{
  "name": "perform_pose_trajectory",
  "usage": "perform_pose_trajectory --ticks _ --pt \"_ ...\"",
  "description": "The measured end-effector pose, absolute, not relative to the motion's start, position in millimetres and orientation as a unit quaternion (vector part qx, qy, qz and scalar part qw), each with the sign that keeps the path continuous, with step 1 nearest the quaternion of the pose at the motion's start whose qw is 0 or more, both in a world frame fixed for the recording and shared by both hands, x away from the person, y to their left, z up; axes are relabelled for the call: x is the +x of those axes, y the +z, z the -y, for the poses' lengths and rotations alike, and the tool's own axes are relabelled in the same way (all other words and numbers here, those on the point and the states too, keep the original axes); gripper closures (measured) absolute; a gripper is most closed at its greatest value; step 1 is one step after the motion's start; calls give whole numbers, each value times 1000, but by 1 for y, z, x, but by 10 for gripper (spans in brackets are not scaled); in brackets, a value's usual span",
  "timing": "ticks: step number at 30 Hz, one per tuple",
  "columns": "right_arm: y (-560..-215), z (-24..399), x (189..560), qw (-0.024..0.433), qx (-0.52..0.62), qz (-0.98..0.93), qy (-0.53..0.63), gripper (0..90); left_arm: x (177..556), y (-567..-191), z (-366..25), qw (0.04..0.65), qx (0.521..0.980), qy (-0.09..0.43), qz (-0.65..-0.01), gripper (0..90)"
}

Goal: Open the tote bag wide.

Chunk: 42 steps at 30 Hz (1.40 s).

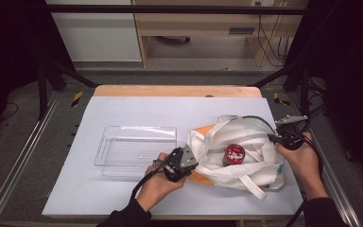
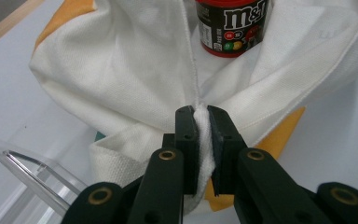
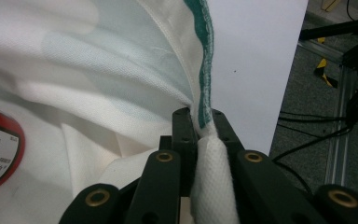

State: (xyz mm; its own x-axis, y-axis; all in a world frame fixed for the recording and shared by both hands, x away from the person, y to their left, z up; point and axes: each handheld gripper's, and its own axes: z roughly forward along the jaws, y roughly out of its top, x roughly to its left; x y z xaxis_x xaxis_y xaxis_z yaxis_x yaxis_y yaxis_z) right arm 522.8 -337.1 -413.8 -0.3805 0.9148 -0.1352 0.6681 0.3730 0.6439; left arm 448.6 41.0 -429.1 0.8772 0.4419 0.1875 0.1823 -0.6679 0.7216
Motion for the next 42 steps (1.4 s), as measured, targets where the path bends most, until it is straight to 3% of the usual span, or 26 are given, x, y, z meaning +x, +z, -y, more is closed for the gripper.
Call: perform_pose_trajectory --ticks 20,26,33,42 --pt "-429 342 523 234 510 -789 251 790 446 -434 -43 368 898 170 -172 832" --pt "-420 344 515 255 512 -775 268 597 447 -429 -42 375 892 183 -177 740" --pt "-396 340 492 286 488 -765 309 378 447 -416 -37 388 880 205 -179 562" --pt "-377 327 451 280 451 -781 328 238 457 -390 -32 398 872 221 -181 410"
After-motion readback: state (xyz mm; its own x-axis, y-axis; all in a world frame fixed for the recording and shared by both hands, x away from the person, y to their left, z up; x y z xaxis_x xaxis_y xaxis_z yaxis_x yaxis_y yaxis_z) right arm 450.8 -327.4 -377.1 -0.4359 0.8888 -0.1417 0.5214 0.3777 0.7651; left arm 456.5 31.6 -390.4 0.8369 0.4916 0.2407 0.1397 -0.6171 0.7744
